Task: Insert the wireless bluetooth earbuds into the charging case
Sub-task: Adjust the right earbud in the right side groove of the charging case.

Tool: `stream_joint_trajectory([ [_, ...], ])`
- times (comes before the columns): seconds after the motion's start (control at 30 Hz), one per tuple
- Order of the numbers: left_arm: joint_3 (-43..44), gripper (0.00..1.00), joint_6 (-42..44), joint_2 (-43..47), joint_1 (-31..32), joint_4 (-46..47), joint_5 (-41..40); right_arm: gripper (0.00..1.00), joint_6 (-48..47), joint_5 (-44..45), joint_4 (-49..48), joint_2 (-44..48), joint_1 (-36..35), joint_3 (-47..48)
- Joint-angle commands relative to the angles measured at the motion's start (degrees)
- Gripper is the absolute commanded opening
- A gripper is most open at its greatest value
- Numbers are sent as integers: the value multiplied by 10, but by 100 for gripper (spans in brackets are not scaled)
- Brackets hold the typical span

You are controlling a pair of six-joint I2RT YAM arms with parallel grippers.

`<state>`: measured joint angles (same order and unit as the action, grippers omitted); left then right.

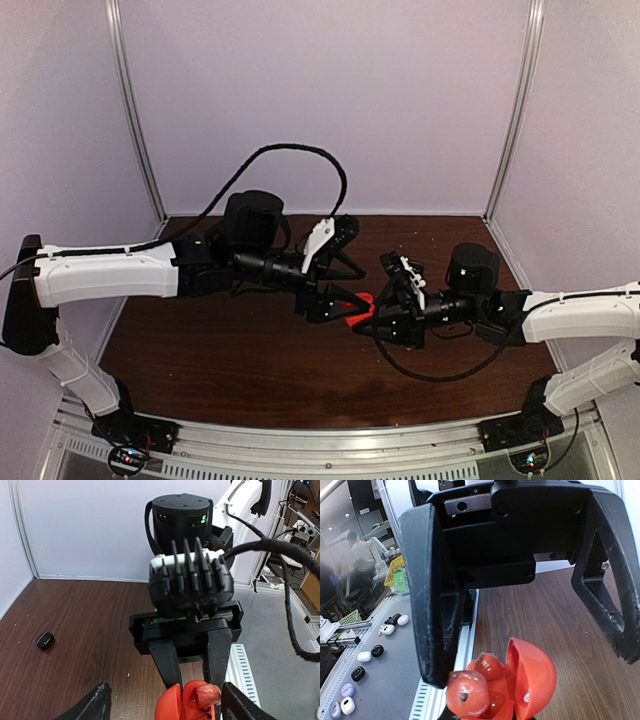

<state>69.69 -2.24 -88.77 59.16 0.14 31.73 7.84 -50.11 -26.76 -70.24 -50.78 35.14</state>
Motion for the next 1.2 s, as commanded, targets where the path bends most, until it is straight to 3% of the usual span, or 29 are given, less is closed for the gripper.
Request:
stream_joint_trajectory([
  [0.0, -4, 76, -7, -3, -2, 27, -14, 0, -9, -3, -12, 11, -6, 18],
  [0.5, -29, 77, -7, 18, -1, 26, -5, 0, -5, 11, -18, 28, -1, 10],
  [1.17, -17, 76, -64, 0, 3, 62, -52, 0, -8, 17, -16, 27, 0, 13],
])
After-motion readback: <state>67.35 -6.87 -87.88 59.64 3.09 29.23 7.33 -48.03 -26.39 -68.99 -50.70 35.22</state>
